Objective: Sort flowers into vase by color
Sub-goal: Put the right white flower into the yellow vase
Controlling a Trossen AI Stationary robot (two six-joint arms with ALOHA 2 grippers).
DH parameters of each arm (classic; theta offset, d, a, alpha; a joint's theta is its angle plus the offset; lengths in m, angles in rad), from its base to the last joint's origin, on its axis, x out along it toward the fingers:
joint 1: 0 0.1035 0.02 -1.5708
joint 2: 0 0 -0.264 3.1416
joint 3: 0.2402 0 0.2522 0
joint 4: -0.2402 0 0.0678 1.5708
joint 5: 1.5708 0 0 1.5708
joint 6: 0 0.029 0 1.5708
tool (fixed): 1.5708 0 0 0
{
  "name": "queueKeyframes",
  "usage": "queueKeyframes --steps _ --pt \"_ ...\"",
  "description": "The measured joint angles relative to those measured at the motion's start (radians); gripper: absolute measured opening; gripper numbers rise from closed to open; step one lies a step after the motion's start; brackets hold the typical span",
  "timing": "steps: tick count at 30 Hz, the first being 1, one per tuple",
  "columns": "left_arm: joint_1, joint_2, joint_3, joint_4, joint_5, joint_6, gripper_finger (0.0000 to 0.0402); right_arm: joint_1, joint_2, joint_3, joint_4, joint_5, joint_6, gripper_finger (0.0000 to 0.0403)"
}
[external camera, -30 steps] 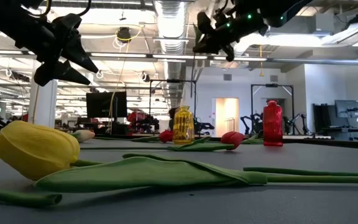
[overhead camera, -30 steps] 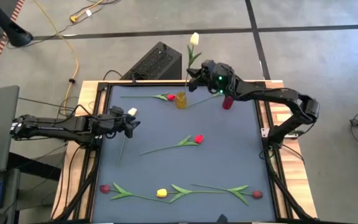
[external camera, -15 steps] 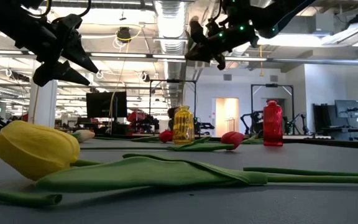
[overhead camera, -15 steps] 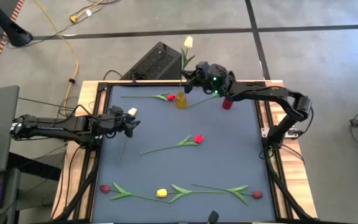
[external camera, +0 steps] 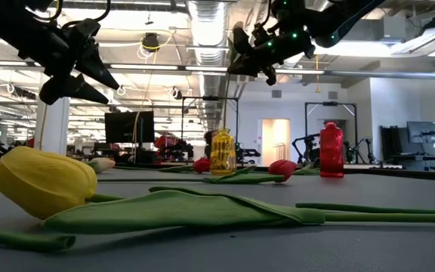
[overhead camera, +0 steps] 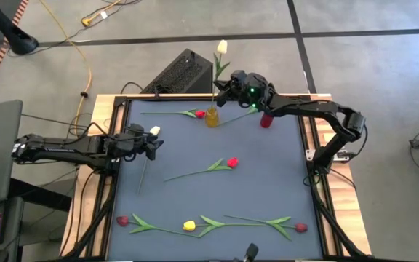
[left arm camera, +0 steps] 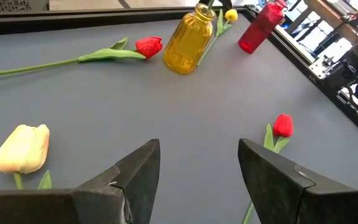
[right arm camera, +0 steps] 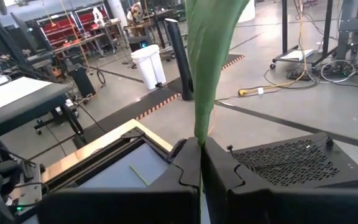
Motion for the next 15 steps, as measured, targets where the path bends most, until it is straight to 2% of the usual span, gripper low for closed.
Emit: queueKeyframes --steps 15 --pt "0.0 0.0 0.0 -0.001 -0.006 -0.001 0.0206 0.0 0.016 0.001 -0.025 0.0 -0.01 0.0032"
